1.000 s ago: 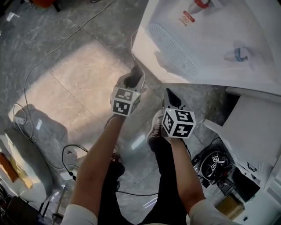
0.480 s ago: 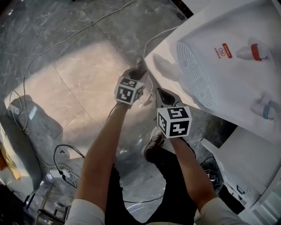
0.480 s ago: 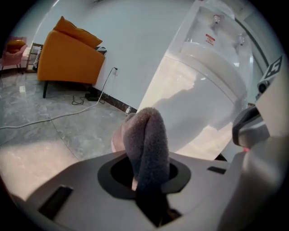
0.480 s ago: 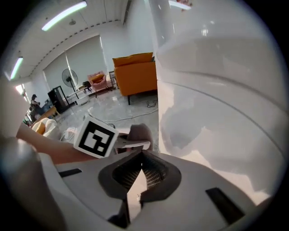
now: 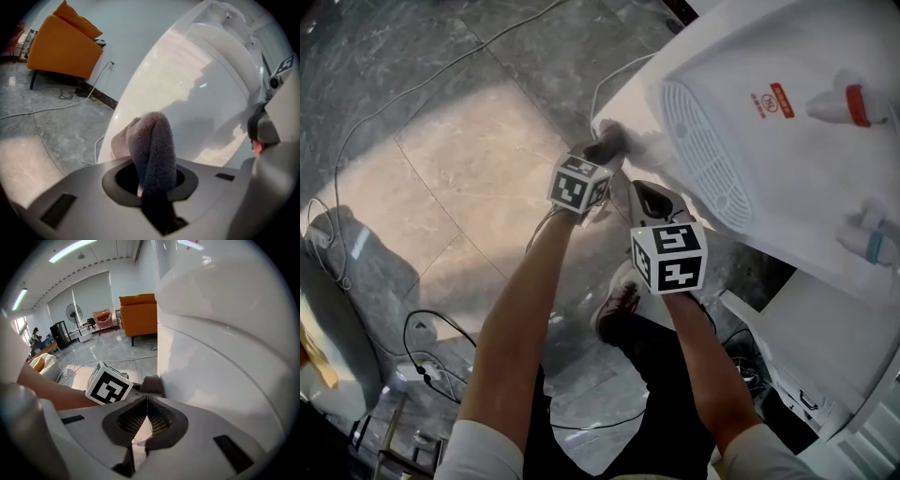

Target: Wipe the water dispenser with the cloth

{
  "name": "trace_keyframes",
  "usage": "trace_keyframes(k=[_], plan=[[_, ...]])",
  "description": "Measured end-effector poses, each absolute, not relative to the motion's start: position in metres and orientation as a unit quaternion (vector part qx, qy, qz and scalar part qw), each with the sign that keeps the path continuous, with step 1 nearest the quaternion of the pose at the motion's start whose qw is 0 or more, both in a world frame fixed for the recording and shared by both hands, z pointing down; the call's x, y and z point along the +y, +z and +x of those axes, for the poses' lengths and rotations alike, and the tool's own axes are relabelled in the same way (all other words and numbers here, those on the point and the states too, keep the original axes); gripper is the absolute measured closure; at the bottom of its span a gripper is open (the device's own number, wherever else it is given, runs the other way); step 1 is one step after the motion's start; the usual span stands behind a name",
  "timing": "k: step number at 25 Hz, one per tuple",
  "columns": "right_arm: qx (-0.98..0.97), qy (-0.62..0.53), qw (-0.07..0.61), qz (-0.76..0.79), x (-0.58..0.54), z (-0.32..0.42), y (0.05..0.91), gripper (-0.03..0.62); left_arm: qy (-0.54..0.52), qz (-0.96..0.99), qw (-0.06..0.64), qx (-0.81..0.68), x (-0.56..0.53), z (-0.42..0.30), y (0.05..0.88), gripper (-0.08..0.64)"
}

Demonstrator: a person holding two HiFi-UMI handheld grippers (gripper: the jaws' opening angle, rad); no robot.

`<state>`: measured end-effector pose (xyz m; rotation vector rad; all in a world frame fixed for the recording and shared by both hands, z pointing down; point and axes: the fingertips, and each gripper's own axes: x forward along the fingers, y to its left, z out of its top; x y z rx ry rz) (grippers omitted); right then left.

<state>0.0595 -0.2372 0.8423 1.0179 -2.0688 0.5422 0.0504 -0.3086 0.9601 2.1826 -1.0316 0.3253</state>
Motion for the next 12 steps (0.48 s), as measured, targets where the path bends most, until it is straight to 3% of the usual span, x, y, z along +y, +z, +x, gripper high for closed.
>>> trace_keyframes(k=[12], plan=[[-0.717, 0.237, 0.394, 0.524, -0.155, 0.172, 0.843, 0.577, 0.189, 0.882, 0.339, -0.266, -0.192, 0.147, 0.945, 0.477]])
